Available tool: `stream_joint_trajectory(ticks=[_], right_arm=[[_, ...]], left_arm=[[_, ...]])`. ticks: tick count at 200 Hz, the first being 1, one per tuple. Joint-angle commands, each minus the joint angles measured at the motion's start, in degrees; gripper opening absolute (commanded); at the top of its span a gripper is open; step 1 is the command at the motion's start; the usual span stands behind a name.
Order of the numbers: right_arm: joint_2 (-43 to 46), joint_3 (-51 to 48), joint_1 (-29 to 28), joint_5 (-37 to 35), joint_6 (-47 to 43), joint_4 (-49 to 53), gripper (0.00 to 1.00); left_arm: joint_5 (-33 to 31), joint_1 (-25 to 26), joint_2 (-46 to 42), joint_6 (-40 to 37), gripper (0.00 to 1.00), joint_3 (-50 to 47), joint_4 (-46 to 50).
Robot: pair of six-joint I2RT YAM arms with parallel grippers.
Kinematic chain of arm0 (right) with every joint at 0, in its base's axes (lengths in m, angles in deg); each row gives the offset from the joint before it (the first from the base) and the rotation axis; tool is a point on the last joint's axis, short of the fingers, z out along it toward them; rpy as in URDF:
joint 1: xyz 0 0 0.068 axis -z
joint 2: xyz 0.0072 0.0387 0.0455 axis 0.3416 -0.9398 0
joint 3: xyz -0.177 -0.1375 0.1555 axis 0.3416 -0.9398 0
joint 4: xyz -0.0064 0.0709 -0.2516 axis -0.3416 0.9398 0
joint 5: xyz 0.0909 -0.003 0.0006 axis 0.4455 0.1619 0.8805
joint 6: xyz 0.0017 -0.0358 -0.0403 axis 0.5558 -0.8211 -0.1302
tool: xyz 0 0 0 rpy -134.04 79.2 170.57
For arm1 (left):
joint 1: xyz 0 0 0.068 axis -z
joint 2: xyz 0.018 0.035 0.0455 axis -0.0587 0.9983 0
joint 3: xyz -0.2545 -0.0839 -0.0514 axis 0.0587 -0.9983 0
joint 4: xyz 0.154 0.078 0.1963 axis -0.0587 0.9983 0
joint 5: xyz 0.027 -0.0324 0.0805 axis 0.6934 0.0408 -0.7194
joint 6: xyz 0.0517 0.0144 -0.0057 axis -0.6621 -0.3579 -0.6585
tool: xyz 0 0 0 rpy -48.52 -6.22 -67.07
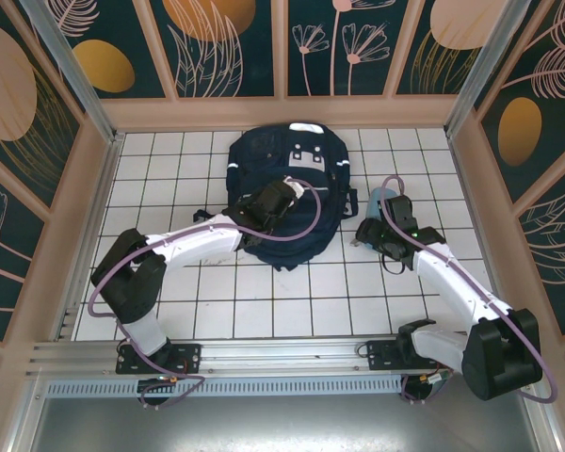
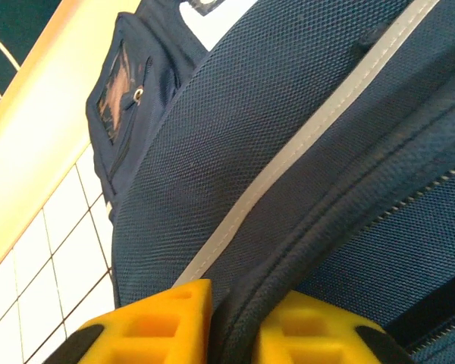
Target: Pack the student bag
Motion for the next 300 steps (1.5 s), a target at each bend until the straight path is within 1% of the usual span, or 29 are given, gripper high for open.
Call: stream_joint_trajectory(ticks=[1, 27, 50, 78, 103, 113, 117, 135, 154, 182, 203, 234, 252, 289, 300], right_arm=[[2.6, 2.1, -2.4, 3.6, -2.3, 0.5, 0.64], [4.7, 2.3, -3.8, 9.0, -4.4, 1.5, 0.58], [5.4, 3.6, -6.4, 11.2, -4.6, 2.2, 0.56], [4.8, 5.6, -10.0, 13.8, -4.5, 0.2, 0.56], [2.0, 7.4, -12.4, 15.0, -4.5, -1.2, 0.56], [0.5, 8.1, -12.7, 15.0, -4.7, -1.3, 0.56], [-0.1, 8.4, -14.0, 14.8, -4.8, -1.3, 0.56], [-2.3, 9.3, -16.2, 13.9, -5.0, -1.5, 0.56], [-3.8, 9.9, -17.4, 11.2, -4.4, -0.9, 0.56], [-2.7, 9.8, -17.6, 6.1, -2.4, 0.3, 0.56], [-1.1, 9.6, -17.3, 3.0, -1.1, 3.2, 0.56], [-1.5, 7.8, -17.1, 3.6, -2.0, 5.7, 0.57], [-1.6, 7.0, -17.3, 6.3, -2.4, 5.2, 0.57], [-2.4, 6.9, -17.7, 9.5, -3.1, 3.9, 0.57], [-2.9, 6.9, -17.7, 8.9, -2.6, 4.3, 0.57]], left_arm=[[4.6, -0.3, -4.1, -0.8, 0.14, 0.0, -7.3], [5.7, -0.4, -5.5, -1.1, 0.08, -0.6, -10.2], [4.0, -0.4, -6.3, -1.1, 0.05, 0.0, -12.5], [5.3, -0.3, -7.1, 0.0, 0.03, 0.2, -14.3], [5.5, -0.3, -8.4, 1.6, 0.00, -0.4, -16.2], [5.9, -0.3, -9.5, 2.2, 0.00, -0.8, -17.3], [6.2, -0.4, -9.9, 2.3, 0.01, -1.1, -17.8], [7.0, -0.4, -12.0, 2.5, 0.01, -1.8, -19.8], [7.4, -0.4, -12.8, 2.7, 0.01, -1.1, -19.9], [5.6, -0.4, -11.2, 2.9, 0.00, 0.5, -19.2], [4.2, -0.3, -10.0, 4.0, 0.00, 1.5, -18.7], [3.2, -0.4, -9.1, 5.5, 0.00, 3.5, -17.4], [2.9, -0.4, -9.3, 5.9, 0.00, 5.1, -16.3], [3.5, -0.3, -8.5, 6.9, 0.00, 7.9, -13.3], [2.5, -0.3, -7.7, 7.2, 0.00, 9.0, -12.5]])
